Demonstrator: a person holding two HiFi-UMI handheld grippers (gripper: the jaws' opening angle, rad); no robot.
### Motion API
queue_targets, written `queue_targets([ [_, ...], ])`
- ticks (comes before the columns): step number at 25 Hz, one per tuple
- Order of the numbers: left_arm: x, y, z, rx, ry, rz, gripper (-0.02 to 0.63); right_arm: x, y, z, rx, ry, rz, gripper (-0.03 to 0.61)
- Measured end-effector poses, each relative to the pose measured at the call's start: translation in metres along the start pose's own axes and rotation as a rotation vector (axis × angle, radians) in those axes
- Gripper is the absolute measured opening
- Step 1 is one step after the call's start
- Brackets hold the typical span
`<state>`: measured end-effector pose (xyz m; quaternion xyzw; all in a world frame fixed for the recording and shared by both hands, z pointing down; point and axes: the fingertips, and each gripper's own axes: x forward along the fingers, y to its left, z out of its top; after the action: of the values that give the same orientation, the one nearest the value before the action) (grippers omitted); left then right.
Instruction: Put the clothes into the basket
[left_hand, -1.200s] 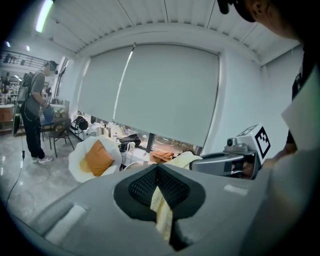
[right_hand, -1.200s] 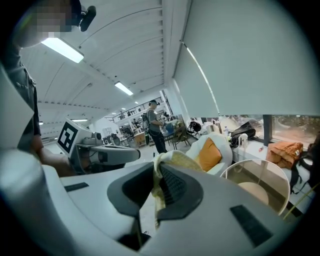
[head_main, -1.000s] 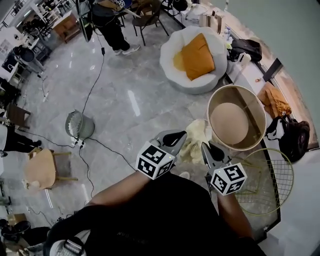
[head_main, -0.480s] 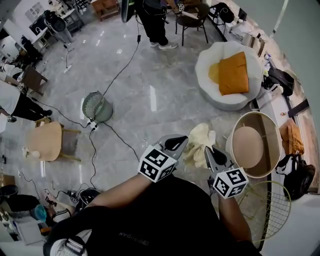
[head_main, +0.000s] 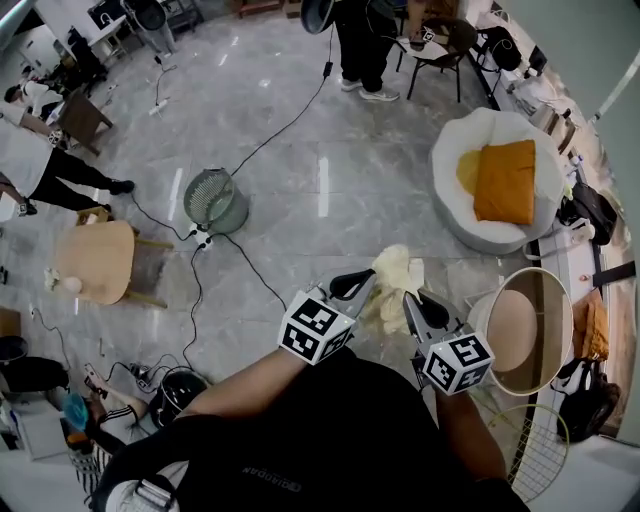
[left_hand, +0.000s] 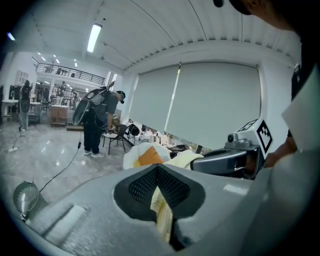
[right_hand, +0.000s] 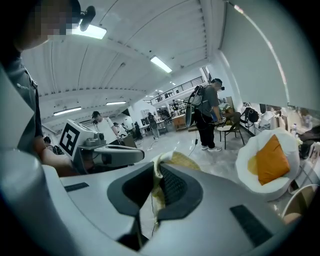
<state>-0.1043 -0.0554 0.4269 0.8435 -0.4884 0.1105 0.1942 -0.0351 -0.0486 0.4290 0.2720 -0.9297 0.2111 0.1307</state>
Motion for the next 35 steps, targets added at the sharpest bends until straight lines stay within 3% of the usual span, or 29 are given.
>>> queue_targets([
  [12,-0.060,0.163,-0.012,-0.091,0.000,0.187,0.000,0.170,0.044,0.035,0.009,0.071,0.163,0.035],
  [27,-0.101,0.276,-0.004,-0.212,-0.060,0.446,0.000,0.304,0.089,0.077,-0.119,0.167,0.439,0.035],
  [35,-0.084,0.352,0.036,-0.274,-0.090,0.617,0.000,0.391,0.080,0.103,-0.186,0.272,0.625,0.035],
])
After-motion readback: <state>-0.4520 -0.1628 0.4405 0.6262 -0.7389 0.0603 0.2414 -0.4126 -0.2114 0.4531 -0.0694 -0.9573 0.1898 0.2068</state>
